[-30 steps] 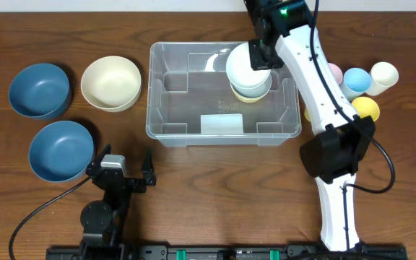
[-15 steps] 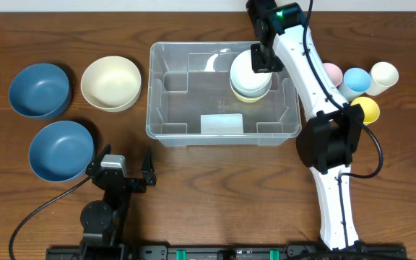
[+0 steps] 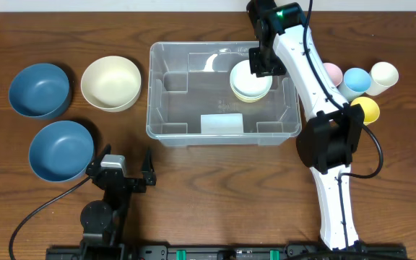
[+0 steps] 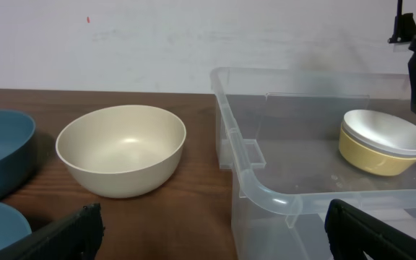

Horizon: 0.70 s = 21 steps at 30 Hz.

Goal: Pack container
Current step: 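Lift the white bowl and stack it onto the bowls in the container, then open the right gripper and move it to the front yellow cup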

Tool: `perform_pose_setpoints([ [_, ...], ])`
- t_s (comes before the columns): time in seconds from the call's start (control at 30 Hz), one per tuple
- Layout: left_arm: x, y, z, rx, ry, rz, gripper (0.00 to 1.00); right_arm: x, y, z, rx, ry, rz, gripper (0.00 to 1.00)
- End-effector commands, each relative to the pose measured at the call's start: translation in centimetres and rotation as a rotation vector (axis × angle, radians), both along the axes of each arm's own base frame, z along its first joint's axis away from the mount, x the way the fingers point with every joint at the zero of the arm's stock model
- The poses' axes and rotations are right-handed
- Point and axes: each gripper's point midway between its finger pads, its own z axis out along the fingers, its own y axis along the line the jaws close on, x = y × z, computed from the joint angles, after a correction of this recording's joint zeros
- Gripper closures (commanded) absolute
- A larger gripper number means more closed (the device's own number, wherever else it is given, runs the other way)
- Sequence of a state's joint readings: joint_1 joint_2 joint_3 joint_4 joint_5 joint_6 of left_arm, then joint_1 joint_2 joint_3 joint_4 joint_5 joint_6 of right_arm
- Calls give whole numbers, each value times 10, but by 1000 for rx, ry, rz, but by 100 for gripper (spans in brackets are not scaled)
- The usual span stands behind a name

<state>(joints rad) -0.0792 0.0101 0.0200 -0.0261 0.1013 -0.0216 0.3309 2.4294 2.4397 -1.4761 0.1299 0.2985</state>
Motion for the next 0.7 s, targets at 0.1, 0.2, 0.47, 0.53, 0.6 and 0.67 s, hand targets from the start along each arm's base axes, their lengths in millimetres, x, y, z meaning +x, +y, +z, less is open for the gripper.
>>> perform_pose_setpoints([
  [0.1, -1, -1, -15, 15, 45, -12, 2, -1, -1, 49, 35, -92, 17, 70],
  [0.2, -1, -1, -15, 15, 45, -12, 2, -6, -8, 91, 59, -178, 1, 66],
  [0.47, -1, -1, -15, 15, 45, -12, 2, -28, -102, 167, 75, -300, -257, 51],
  [0.53, -1, -1, -15, 15, 45, -12, 2, -38, -136, 162, 60, -257, -345, 49],
  [0.6, -1, -1, -15, 15, 45, -12, 2, -49, -166, 155, 45, -205, -436, 48],
  [0.67, -1, -1, -15, 15, 45, -12, 2, -62, -198, 150, 34, -163, -534, 47],
])
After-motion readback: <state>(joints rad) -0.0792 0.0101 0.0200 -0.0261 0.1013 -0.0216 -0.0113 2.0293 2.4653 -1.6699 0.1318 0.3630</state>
